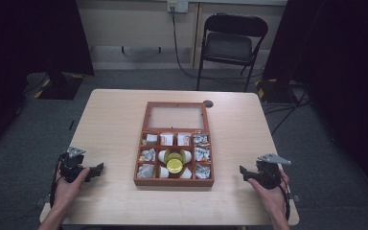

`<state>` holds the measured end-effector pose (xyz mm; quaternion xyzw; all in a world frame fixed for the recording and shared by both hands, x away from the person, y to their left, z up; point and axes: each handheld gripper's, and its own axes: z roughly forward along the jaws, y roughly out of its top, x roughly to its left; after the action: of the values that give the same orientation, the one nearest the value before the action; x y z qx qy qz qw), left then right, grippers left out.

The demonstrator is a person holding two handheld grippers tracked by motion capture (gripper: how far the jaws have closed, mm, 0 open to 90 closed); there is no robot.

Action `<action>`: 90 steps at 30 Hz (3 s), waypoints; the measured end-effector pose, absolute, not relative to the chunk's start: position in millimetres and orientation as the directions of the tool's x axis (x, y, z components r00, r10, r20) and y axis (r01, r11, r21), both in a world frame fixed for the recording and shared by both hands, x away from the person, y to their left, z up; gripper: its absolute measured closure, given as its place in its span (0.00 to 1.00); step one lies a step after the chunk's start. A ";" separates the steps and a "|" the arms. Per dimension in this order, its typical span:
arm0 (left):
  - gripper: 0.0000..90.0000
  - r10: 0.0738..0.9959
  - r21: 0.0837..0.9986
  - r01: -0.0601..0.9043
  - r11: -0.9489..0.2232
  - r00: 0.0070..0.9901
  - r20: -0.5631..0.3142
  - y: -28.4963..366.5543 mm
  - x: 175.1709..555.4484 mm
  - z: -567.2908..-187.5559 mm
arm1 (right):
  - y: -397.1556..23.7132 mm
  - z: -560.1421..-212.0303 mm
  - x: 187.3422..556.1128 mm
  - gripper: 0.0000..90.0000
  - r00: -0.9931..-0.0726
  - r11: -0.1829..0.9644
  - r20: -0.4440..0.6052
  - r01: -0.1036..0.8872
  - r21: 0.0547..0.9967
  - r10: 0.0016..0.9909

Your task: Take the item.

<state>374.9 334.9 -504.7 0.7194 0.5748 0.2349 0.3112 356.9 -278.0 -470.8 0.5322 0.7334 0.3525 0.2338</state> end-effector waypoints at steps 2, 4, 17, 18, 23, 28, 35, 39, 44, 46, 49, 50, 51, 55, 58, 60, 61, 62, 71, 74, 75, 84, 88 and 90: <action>0.00 0.973 0.718 0.681 -0.145 0.229 -0.020 334.9 374.9 -504.7 | -275.1 -467.9 356.7 0.29 -0.339 0.189 0.037 0.608 0.771 0.940; 0.00 0.974 0.718 0.680 -0.144 0.228 -0.020 334.8 374.9 -504.8 | -272.9 -464.9 356.4 0.31 -0.347 0.186 0.045 0.602 0.777 0.937; 0.00 0.974 0.718 0.681 -0.144 0.226 -0.019 334.6 374.9 -504.7 | -259.8 -453.9 354.8 0.33 -0.412 0.190 0.084 0.581 0.791 0.907; 0.00 0.974 0.718 0.681 -0.144 0.226 -0.019 334.6 374.9 -504.7 | -256.6 -452.3 354.8 0.33 -0.428 0.204 0.079 0.575 0.793 0.900; 0.00 0.974 0.718 0.681 -0.144 0.226 -0.020 334.6 374.9 -504.8 | -250.9 -450.0 353.2 0.34 -0.446 0.214 0.080 0.569 0.794 0.891; 0.00 0.974 0.719 0.681 -0.143 0.226 -0.020 334.6 374.8 -504.8 | -248.2 -445.6 352.5 0.36 -0.466 0.207 0.092 0.550 0.809 0.880; 0.00 0.974 0.718 0.681 -0.142 0.225 -0.020 334.5 374.8 -504.8 | -241.1 -442.4 353.1 0.38 -0.491 0.219 0.097 0.546 0.809 0.866; 0.00 0.974 0.718 0.681 -0.143 0.225 -0.019 334.5 374.7 -504.8 | -236.6 -441.4 354.3 0.38 -0.508 0.226 0.100 0.541 0.810 0.855; 0.00 0.974 0.718 0.681 -0.143 0.224 -0.019 334.5 374.8 -504.8 | -229.7 -439.5 353.4 0.37 -0.536 0.241 0.101 0.529 0.814 0.838; 0.00 0.974 0.718 0.681 -0.142 0.224 -0.020 334.4 374.8 -504.8 | -225.8 -438.8 353.6 0.37 -0.546 0.251 0.096 0.525 0.813 0.832; 0.00 0.974 0.718 0.681 -0.142 0.225 -0.020 334.4 374.7 -504.8 | -220.8 -436.9 355.4 0.38 -0.553 0.254 0.098 0.524 0.813 0.827; 0.00 0.974 0.718 0.681 -0.142 0.224 -0.020 334.4 374.8 -504.8 | -219.6 -436.5 356.0 0.38 -0.554 0.255 0.097 0.523 0.813 0.827; 0.00 0.974 0.718 0.681 -0.143 0.225 -0.019 334.5 374.7 -504.7 | -215.4 -434.7 358.0 0.38 -0.562 0.258 0.097 0.518 0.815 0.821; 0.00 0.974 0.718 0.681 -0.143 0.225 -0.019 334.5 374.7 -504.8 | -205.8 -430.9 359.6 0.39 -0.587 0.261 0.104 0.503 0.824 0.803; 0.00 0.974 0.718 0.681 -0.143 0.225 -0.019 334.5 374.7 -504.8 | -194.5 -427.4 362.2 0.39 -0.609 0.276 0.096 0.488 0.828 0.787; 0.00 0.974 0.718 0.681 -0.143 0.225 -0.019 334.4 374.7 -504.8 | -188.3 -425.5 363.9 0.39 -0.620 0.283 0.097 0.485 0.828 0.778; 0.00 0.974 0.718 0.681 -0.143 0.225 -0.019 334.5 374.7 -504.8 | -186.2 -424.9 364.4 0.40 -0.624 0.283 0.099 0.483 0.828 0.775; 0.00 0.974 0.718 0.681 -0.143 0.225 -0.019 334.4 374.7 -504.8 | -183.7 -424.4 364.7 0.40 -0.630 0.287 0.099 0.480 0.829 0.770; 0.00 0.974 0.718 0.681 -0.143 0.224 -0.019 334.4 374.7 -504.8 | -166.1 -423.6 366.1 0.43 -0.665 0.315 0.100 0.474 0.822 0.740; 0.00 0.974 0.718 0.681 -0.143 0.224 -0.020 334.4 374.7 -504.7 | -162.5 -421.2 367.0 0.44 -0.670 0.320 0.097 0.471 0.822 0.736; 0.00 0.974 0.718 0.681 -0.143 0.224 -0.019 334.4 374.7 -504.8 | -161.6 -420.4 367.4 0.44 -0.669 0.318 0.099 0.472 0.822 0.737; 0.00 0.974 0.718 0.681 -0.142 0.224 -0.019 334.4 374.7 -504.8 | -145.1 -419.7 373.3 0.44 -0.691 0.339 0.092 0.462 0.820 0.717; 0.00 0.974 0.718 0.681 -0.143 0.224 -0.019 334.4 374.7 -504.8 | -139.0 -421.0 377.2 0.46 -0.706 0.350 0.095 0.457 0.818 0.702; 0.00 0.974 0.718 0.681 -0.142 0.224 -0.019 334.4 374.7 -504.7 | -136.0 -422.1 378.2 0.46 -0.711 0.354 0.097 0.458 0.816 0.696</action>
<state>374.7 334.4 -504.7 0.7180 0.5764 0.2359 0.3107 378.2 -136.0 -422.1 0.3553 0.8117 0.4437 0.1344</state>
